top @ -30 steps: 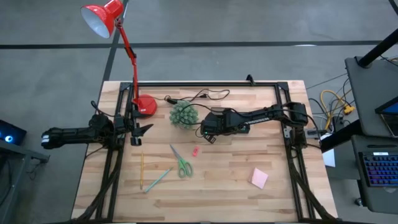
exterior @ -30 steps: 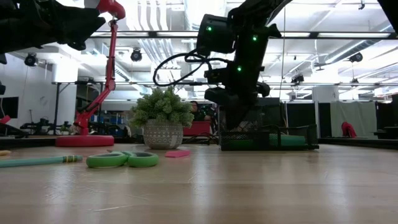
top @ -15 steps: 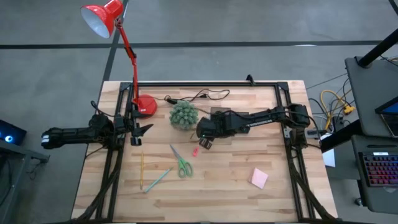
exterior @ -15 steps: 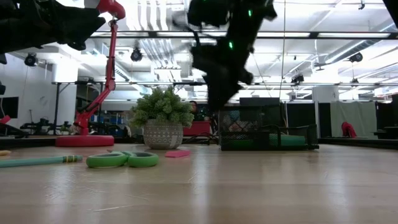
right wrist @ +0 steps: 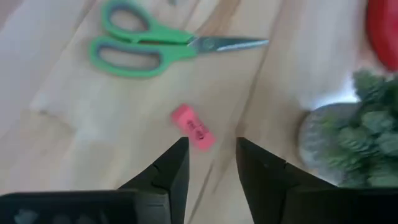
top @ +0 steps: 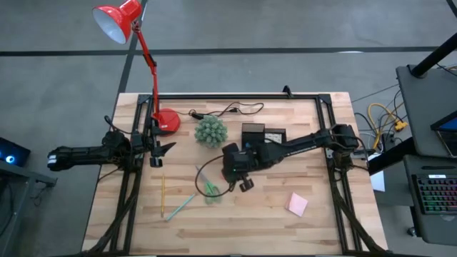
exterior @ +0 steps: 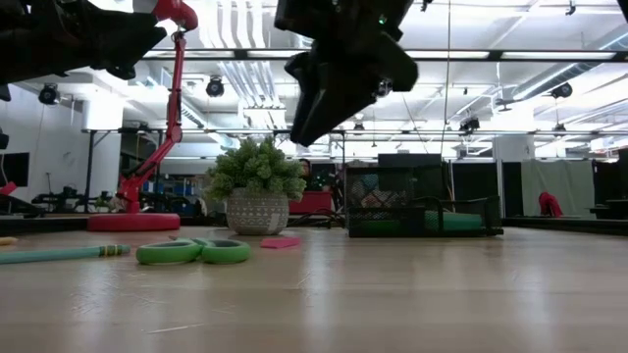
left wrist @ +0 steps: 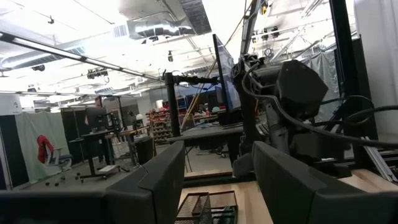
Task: Pick and place office supplies into organizer
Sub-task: Put the pink eraser into the black desk organizer
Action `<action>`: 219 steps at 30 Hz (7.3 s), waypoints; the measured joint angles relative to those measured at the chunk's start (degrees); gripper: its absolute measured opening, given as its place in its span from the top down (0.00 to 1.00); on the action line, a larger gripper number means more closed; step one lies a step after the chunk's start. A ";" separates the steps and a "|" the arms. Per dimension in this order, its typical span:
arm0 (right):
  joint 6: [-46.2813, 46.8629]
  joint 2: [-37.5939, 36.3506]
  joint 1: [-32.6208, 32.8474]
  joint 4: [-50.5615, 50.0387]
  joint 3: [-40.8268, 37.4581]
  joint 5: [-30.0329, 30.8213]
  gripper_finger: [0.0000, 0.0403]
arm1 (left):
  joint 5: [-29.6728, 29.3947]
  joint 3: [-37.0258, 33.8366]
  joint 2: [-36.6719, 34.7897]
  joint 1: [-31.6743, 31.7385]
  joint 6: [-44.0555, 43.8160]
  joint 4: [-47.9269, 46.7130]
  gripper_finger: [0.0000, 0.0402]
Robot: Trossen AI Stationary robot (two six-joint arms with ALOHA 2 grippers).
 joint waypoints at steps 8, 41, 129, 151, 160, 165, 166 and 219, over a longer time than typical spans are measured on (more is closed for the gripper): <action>-9.58 3.58 0.13 4.91 0.00 -0.06 0.55 | 0.01 0.00 -0.02 0.01 0.02 0.03 0.56; -25.75 13.15 -2.61 2.09 4.72 -0.34 0.53 | -0.04 -0.02 -0.05 0.00 0.09 0.00 0.56; -20.40 17.41 -6.78 -4.95 8.59 -13.68 0.90 | -0.04 -0.02 -0.02 0.00 1.30 0.02 0.56; -19.99 17.98 -6.69 -1.71 8.44 -14.00 0.72 | -0.02 -0.02 -0.02 -0.02 1.32 0.02 0.56; -19.29 18.42 -6.67 -0.91 8.53 -13.89 0.96 | -0.02 -0.02 -0.02 -0.02 1.34 0.02 0.56; -16.29 17.92 -6.70 -1.31 8.55 -12.79 0.95 | -0.02 -0.02 -0.02 -0.02 1.34 0.02 0.56; -15.46 17.58 -6.67 -1.77 8.55 -11.83 0.95 | -0.02 -0.02 -0.02 -0.02 1.36 0.02 0.56; 21.64 5.87 -15.41 -25.54 1.88 7.64 0.74 | -0.02 -0.02 0.00 0.00 1.34 0.00 0.56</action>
